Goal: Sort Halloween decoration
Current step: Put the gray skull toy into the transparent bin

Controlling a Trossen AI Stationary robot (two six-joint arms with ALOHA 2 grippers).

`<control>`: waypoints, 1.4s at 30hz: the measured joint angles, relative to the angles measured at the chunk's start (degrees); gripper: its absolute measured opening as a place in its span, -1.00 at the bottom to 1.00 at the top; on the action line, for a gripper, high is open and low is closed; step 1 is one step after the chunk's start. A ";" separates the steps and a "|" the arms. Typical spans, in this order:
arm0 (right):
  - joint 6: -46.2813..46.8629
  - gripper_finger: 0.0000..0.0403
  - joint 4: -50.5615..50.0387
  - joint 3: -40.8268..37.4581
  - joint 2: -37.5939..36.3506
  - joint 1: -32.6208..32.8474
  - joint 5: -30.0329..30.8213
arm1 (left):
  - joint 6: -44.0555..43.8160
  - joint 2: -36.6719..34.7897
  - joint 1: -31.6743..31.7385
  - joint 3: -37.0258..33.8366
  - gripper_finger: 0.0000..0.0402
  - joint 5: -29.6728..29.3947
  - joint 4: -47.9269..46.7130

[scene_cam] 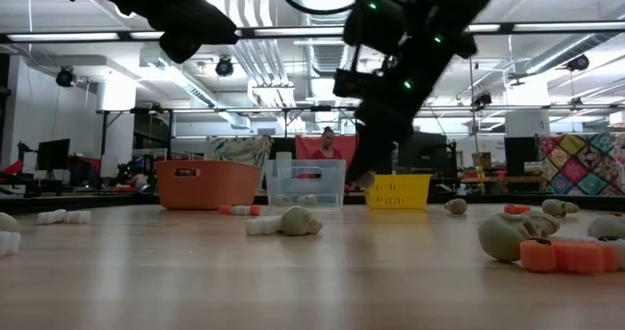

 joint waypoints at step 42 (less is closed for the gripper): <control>-21.11 -0.96 -27.59 56.44 28.90 -27.05 -11.78 | 7.59 -12.07 0.00 1.12 -0.63 -1.55 -0.50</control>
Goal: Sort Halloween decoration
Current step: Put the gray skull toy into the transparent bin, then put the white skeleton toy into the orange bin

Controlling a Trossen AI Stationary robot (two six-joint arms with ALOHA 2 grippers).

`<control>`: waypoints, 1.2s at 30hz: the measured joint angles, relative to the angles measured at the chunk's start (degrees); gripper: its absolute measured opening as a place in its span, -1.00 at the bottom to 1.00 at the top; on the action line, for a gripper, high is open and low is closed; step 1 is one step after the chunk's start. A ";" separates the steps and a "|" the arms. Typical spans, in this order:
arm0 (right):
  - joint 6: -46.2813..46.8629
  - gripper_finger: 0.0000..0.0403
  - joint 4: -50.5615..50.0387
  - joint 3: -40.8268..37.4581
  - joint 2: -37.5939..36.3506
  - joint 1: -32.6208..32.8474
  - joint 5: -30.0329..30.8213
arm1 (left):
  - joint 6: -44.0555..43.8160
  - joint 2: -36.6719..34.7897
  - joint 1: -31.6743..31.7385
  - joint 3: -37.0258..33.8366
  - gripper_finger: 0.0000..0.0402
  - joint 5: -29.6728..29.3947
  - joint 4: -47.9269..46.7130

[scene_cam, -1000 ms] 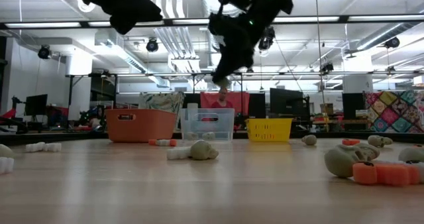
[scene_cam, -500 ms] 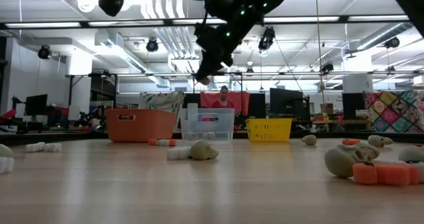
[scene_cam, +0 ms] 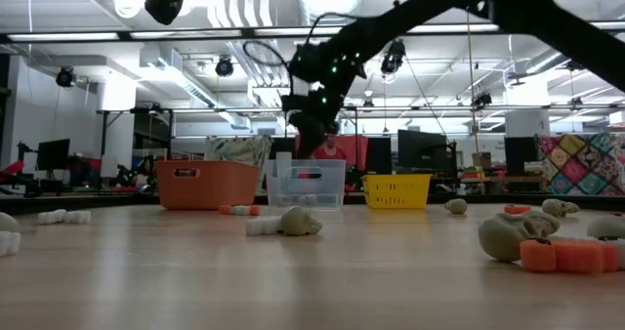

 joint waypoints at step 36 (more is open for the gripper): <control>-0.89 -0.46 -8.49 4.58 3.55 -1.71 -5.99 | -0.96 2.91 0.00 -0.06 -0.63 0.04 -0.89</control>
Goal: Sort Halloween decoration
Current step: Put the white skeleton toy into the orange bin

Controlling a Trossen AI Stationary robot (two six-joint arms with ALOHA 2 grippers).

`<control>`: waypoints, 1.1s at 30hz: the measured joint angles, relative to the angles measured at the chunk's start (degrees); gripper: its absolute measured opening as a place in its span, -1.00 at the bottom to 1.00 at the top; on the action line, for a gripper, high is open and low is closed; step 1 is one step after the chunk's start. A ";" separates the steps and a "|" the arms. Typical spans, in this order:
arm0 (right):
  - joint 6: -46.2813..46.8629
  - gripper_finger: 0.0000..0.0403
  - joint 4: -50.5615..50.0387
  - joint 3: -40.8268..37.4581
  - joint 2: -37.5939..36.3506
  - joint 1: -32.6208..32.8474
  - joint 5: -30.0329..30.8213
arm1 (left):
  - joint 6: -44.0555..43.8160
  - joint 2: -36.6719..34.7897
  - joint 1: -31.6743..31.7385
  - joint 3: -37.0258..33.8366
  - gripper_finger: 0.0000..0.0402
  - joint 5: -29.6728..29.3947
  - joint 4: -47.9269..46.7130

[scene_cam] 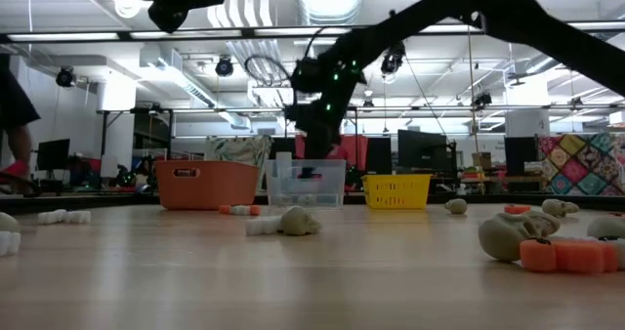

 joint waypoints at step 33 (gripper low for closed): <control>18.04 -0.68 -4.28 -33.93 -44.80 25.54 -1.07 | -15.92 9.53 -0.16 0.00 -0.63 3.03 0.46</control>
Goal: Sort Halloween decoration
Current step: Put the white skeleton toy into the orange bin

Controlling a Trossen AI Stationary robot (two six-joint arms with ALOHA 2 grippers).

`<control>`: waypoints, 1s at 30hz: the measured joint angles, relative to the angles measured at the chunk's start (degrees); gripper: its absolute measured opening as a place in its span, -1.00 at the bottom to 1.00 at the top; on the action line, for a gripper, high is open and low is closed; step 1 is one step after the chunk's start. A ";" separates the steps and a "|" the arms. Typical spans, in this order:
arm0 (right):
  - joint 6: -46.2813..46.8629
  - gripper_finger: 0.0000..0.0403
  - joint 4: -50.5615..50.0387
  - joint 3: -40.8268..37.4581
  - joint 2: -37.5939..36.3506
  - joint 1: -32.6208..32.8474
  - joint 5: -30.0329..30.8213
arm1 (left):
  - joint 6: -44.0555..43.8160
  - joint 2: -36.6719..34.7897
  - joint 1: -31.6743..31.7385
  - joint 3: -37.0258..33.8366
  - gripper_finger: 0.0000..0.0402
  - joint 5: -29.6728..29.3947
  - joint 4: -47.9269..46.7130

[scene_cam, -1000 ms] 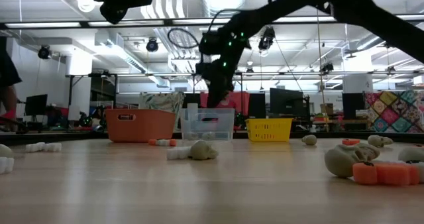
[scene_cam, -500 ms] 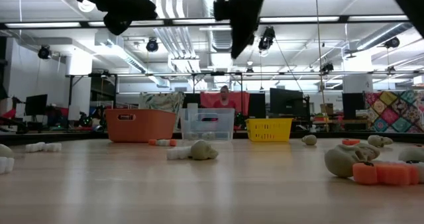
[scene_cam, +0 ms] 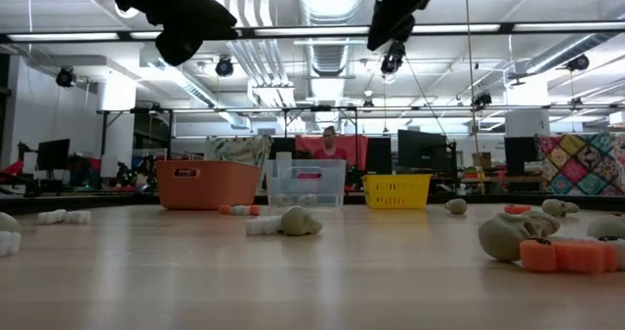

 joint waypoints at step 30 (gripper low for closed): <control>23.79 -0.67 34.64 -35.80 -8.53 21.36 7.08 | -24.88 8.20 -14.98 0.13 -0.63 7.51 -0.43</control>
